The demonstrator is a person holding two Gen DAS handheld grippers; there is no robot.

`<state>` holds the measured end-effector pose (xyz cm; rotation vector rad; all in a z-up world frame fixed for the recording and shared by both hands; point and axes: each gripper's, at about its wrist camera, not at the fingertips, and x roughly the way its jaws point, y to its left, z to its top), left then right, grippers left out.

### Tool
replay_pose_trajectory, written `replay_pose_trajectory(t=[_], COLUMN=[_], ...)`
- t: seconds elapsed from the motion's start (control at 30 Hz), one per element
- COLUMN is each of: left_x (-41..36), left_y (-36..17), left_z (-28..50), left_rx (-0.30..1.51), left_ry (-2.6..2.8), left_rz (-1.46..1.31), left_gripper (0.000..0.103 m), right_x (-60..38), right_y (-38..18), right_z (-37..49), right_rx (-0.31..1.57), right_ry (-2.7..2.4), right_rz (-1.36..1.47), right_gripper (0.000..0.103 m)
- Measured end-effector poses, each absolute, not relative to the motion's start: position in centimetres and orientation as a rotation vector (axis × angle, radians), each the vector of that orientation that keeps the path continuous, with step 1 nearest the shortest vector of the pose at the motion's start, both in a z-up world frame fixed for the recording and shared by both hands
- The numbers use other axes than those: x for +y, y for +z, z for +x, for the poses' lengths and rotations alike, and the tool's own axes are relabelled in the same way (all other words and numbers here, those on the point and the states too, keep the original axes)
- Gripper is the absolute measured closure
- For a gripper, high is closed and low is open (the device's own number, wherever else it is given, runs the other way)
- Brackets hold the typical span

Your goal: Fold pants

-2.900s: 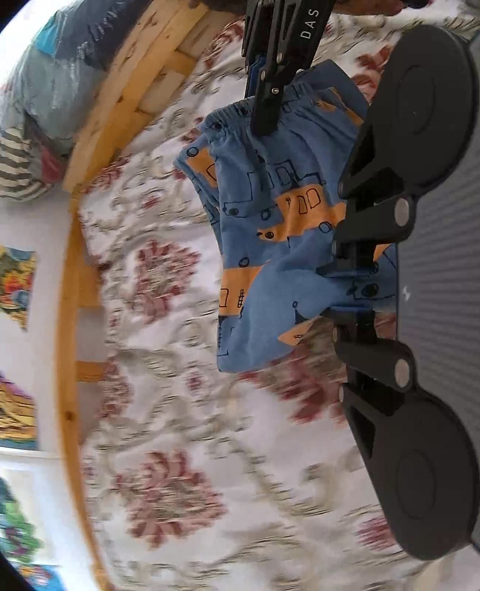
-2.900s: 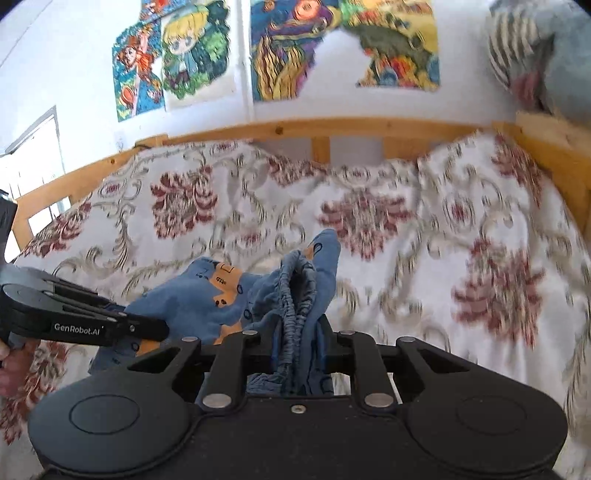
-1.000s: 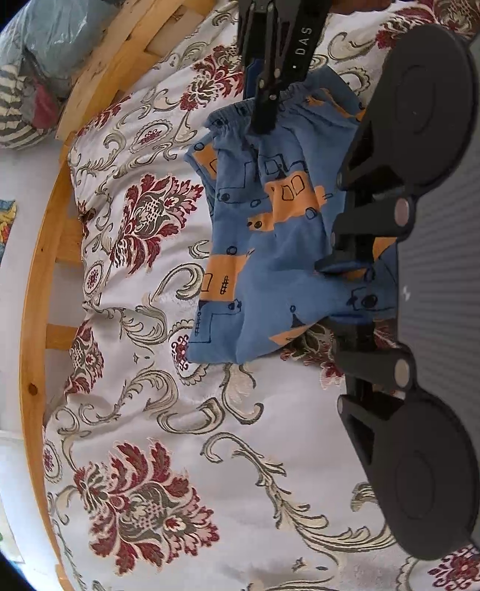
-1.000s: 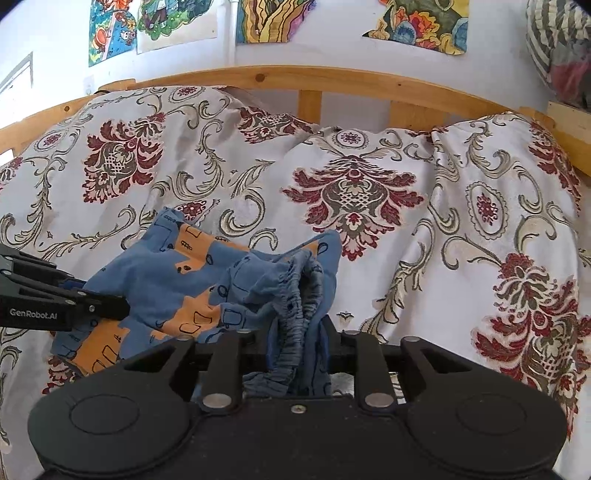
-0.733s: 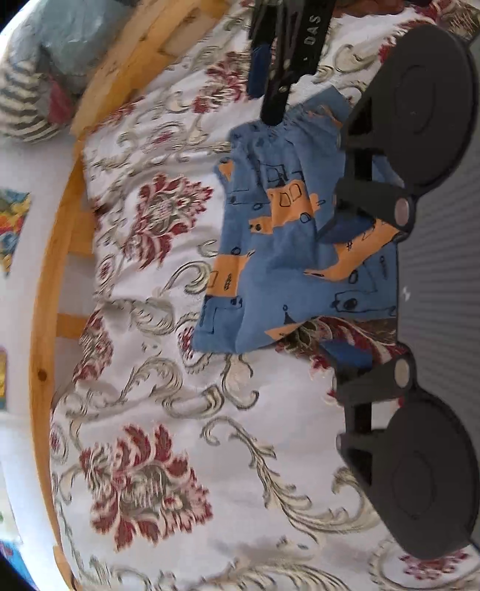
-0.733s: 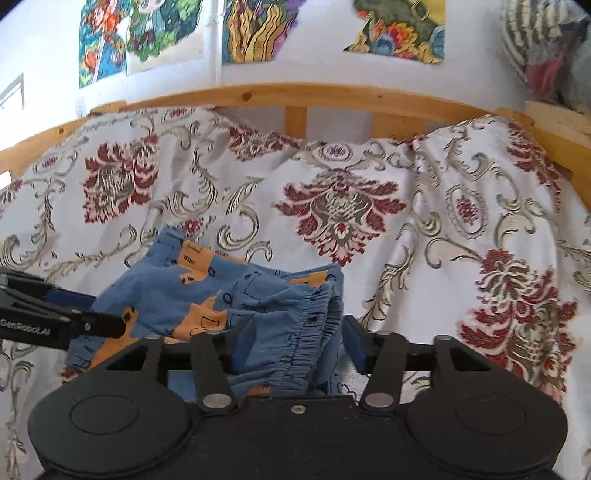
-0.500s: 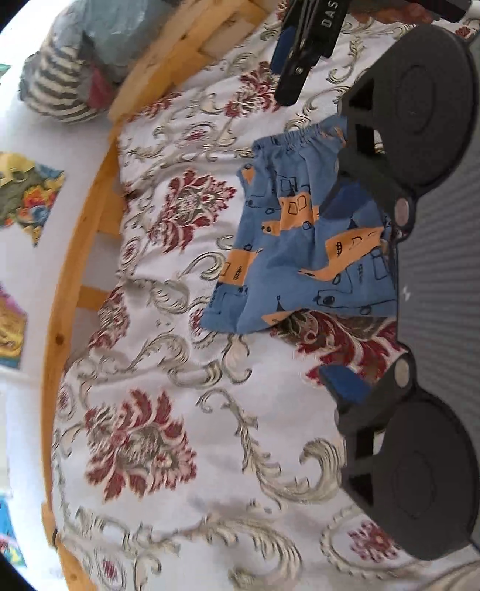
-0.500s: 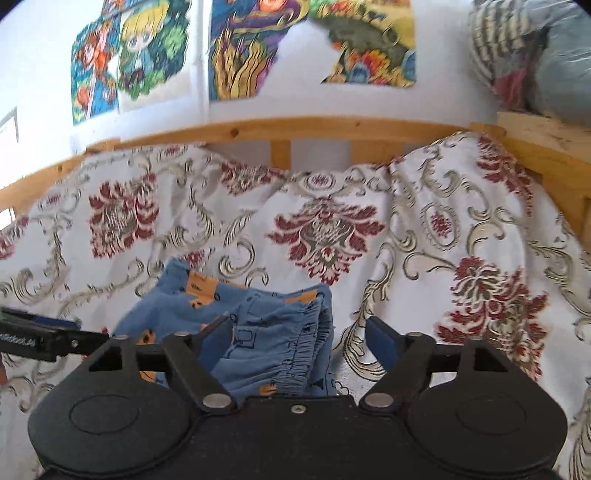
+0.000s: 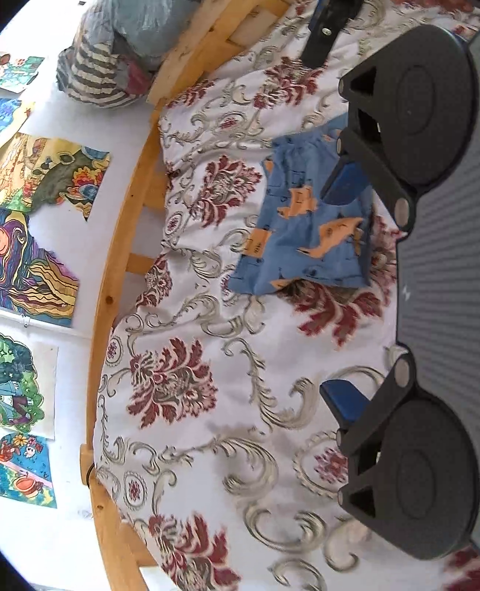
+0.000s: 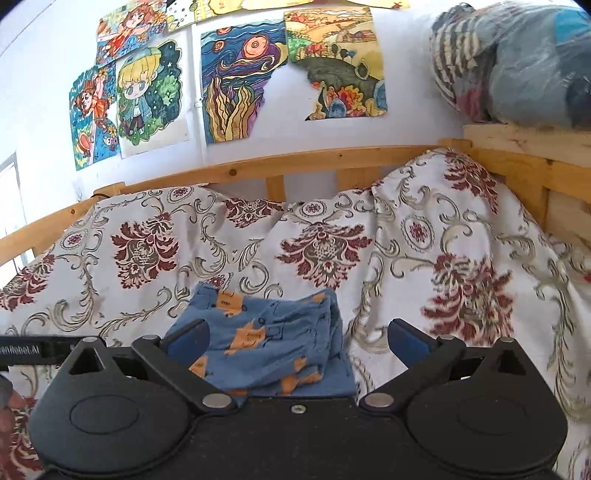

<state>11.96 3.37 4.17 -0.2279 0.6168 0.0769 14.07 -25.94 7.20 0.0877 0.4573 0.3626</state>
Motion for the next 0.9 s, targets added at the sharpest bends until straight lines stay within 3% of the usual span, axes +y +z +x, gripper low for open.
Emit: replay_pose_trajectory(t=[0.43, 0.9], left_x=[2.5, 2.6], left_y=[2.3, 1.8], left_z=[6.9, 6.2], left_rx=[0.610, 0.613], left_ry=[0.066, 0.073], left_rz=[-0.172, -0.153], left_gripper=[0.000, 0.000], right_x=[-26.4, -26.9], right_y=[5.5, 4.2], right_z=[7.7, 7.2], right_rx=[0.461, 0.493], right_ry=[0.323, 0.330], right_rz=[0.092, 0.078], right_gripper=[0.001, 0.001])
